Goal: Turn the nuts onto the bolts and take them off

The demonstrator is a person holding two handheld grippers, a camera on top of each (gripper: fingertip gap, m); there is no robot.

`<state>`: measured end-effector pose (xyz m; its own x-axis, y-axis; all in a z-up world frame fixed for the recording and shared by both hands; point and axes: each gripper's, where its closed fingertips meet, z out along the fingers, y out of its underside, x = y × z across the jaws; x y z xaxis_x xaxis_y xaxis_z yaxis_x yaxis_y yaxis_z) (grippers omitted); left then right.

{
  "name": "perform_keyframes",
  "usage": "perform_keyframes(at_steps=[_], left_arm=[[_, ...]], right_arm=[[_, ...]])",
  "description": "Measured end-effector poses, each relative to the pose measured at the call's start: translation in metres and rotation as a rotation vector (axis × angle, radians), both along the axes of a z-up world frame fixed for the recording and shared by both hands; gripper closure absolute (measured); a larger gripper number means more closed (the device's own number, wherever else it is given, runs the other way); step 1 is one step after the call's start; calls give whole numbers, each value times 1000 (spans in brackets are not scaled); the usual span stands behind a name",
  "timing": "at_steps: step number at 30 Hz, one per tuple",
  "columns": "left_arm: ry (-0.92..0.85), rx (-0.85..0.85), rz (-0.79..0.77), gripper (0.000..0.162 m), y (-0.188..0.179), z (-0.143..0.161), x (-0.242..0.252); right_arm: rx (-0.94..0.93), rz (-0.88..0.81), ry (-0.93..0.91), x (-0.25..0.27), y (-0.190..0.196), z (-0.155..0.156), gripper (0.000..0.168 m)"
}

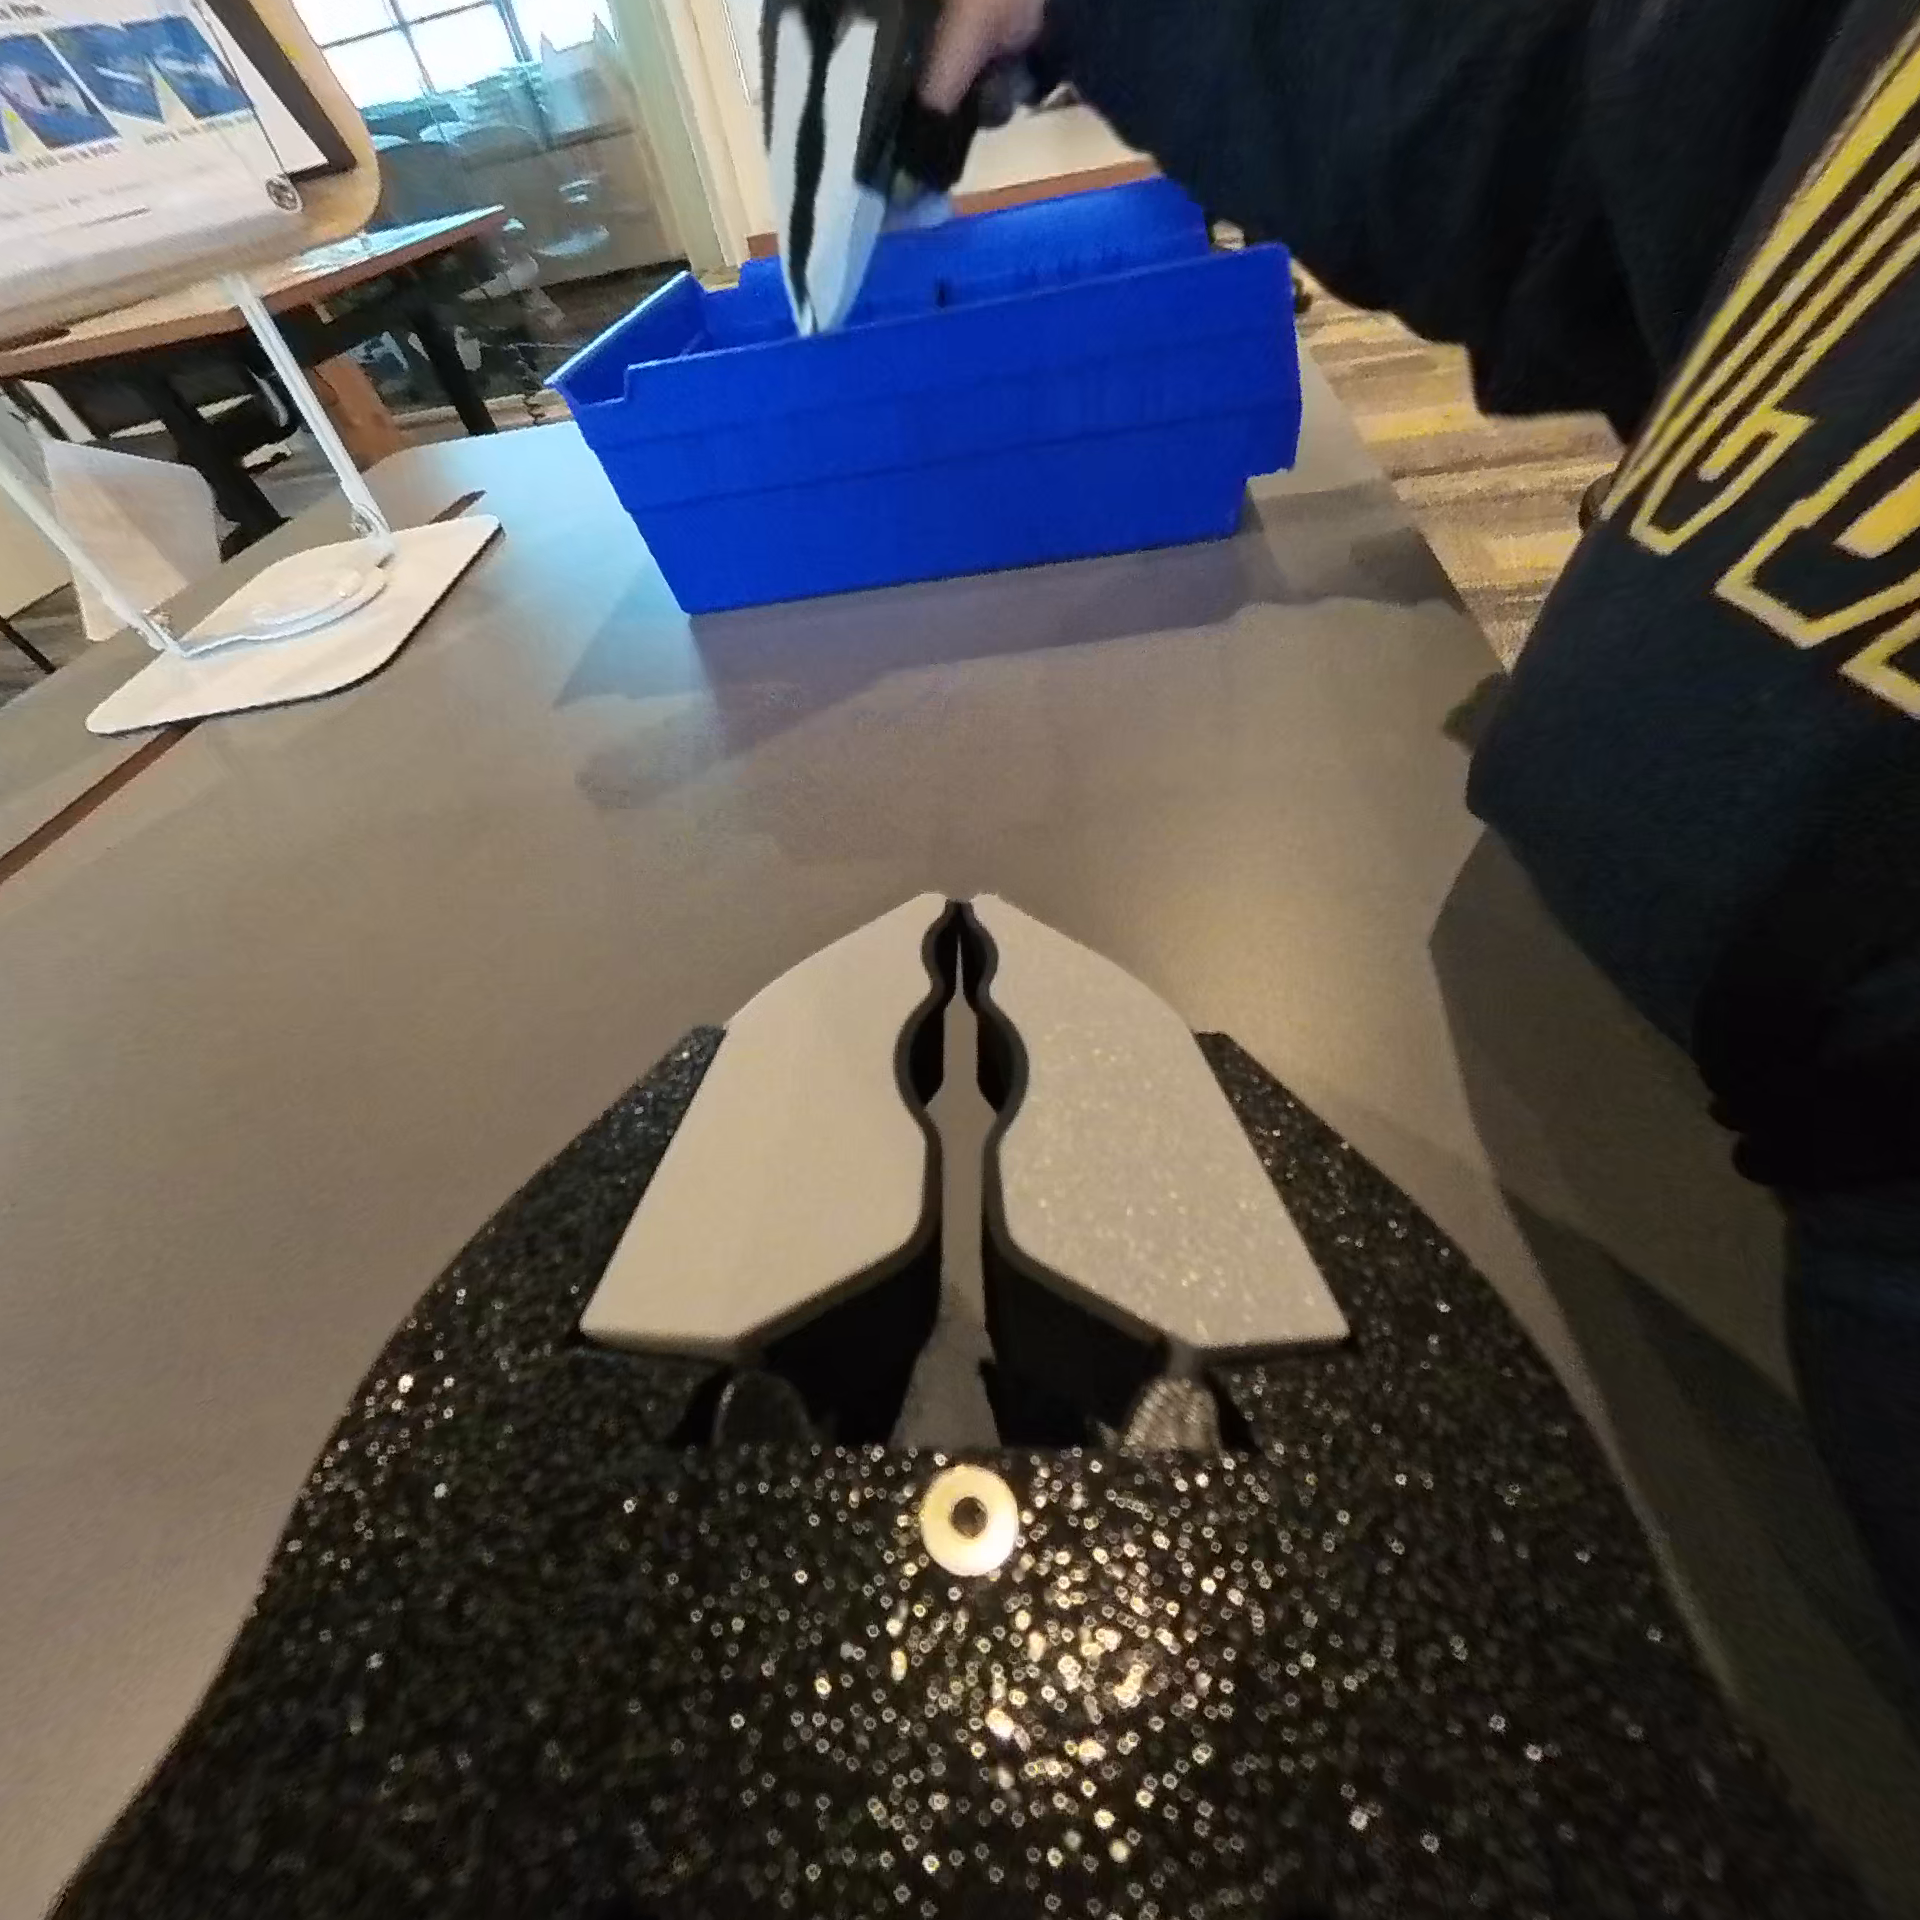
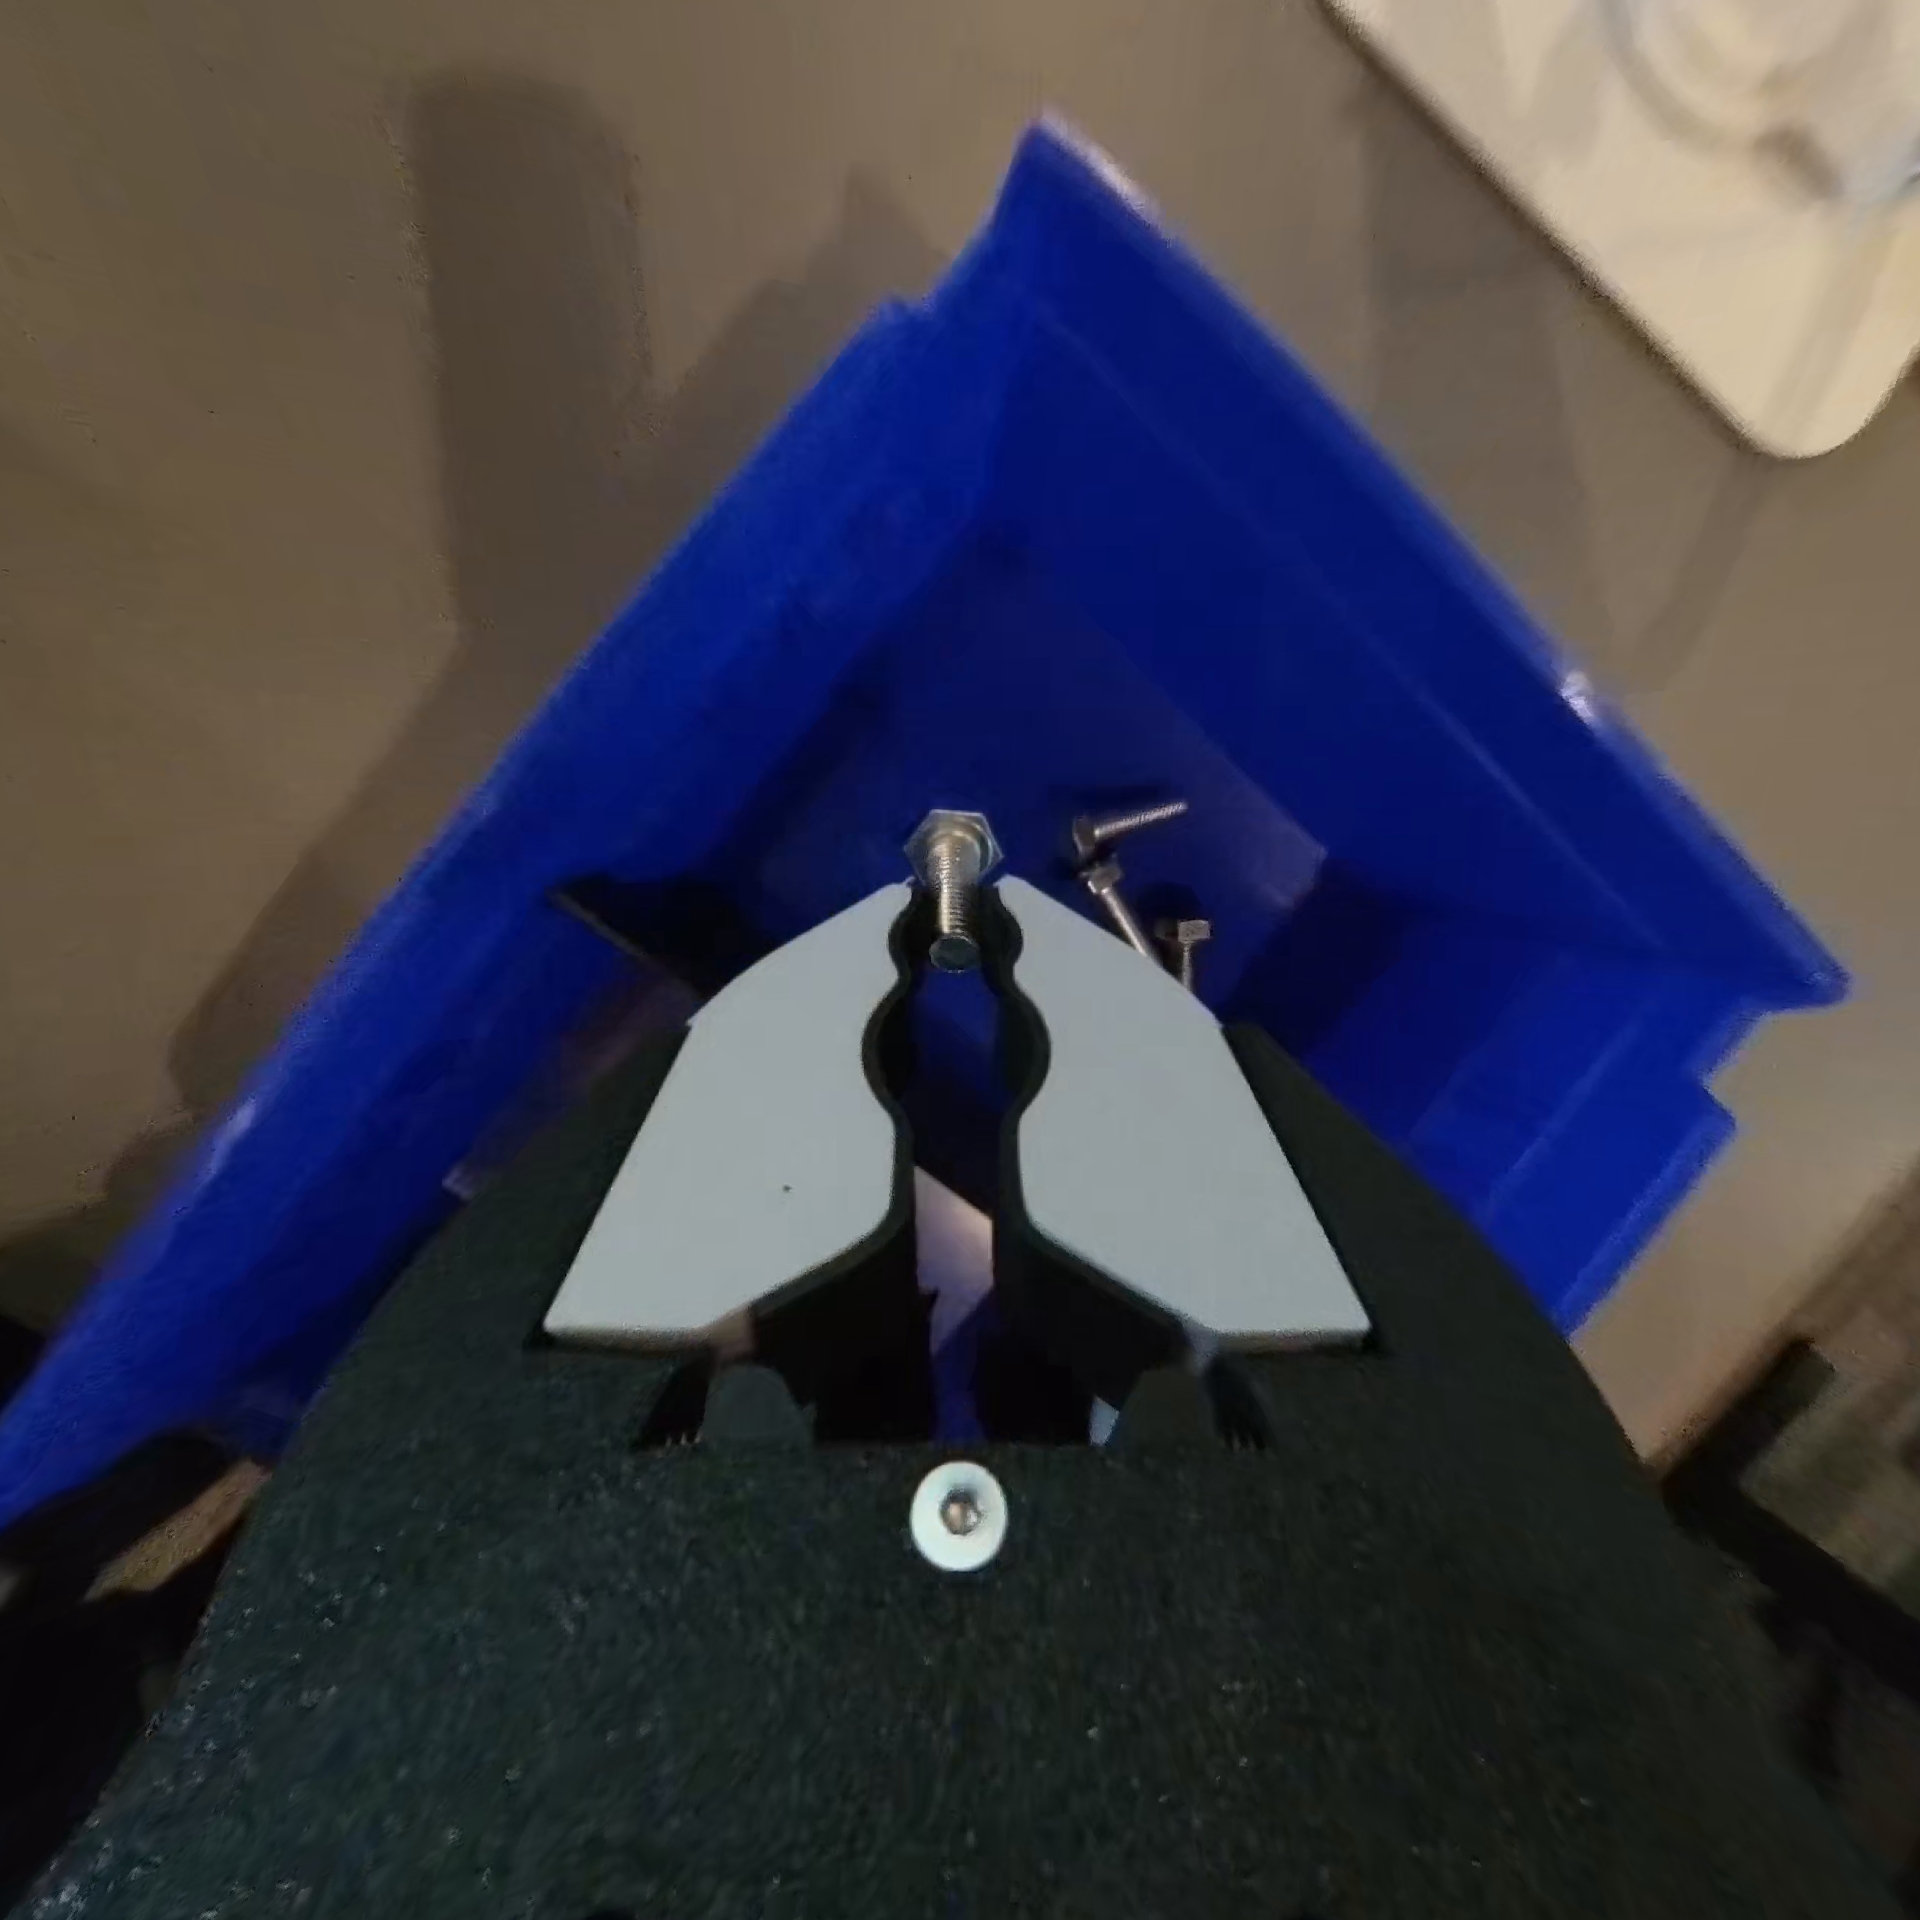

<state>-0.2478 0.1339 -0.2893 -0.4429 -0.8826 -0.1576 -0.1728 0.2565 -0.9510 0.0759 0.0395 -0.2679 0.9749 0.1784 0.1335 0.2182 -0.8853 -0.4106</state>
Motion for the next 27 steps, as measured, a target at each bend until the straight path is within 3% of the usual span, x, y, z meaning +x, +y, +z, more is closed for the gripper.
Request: perform_keyframes(at_steps=[9,15,22,27], left_arm=[[13,18,-6,162,-2,-3,1],[16,26,-1,162,-2,-4,1],[26,37,9,162,-1,-6,2],[37,49,22,162,0,-8,3]], right_arm=[[-242,164,157,7,6,-49,158],[-398,112,193,15,-11,-67,157],[-406,80,123,26,-17,-67,145],[-280,33,19,31,-9,-40,145]])
